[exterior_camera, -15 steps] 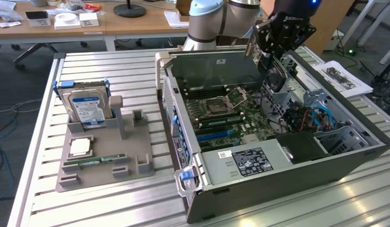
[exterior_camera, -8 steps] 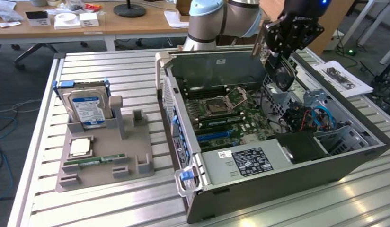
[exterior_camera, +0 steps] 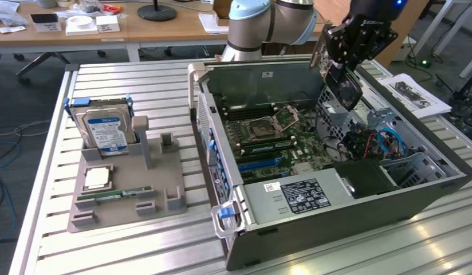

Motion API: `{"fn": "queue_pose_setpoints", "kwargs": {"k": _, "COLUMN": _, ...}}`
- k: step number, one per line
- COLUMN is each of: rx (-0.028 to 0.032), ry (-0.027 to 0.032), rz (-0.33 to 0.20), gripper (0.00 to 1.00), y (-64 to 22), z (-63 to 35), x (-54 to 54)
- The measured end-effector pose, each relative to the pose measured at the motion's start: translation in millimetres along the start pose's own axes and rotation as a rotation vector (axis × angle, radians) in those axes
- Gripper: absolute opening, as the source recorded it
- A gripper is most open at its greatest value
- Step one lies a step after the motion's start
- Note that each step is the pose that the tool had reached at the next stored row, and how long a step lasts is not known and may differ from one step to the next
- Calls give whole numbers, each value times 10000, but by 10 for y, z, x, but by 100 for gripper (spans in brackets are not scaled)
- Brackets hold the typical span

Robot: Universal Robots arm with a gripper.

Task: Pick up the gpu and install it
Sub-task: 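Pick up the gpu and move the gpu toward the slot, then insert the gpu into the slot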

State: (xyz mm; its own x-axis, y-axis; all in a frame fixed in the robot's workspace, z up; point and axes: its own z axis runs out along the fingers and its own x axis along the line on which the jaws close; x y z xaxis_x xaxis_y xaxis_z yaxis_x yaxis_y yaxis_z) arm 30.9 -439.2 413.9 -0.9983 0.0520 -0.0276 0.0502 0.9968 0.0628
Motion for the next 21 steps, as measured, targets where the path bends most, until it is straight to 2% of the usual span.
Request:
{"fn": "queue_pose_setpoints", "kwargs": {"k": 5, "rx": -1, "ry": 0, "rz": -1, "gripper": 27, "y": 3, "z": 2, "x": -54}}
{"fn": "queue_pose_setpoints", "kwargs": {"k": 21, "rx": -1, "ry": 3, "rz": -56, "gripper": 27, "y": 2, "z": 3, "x": -54}}
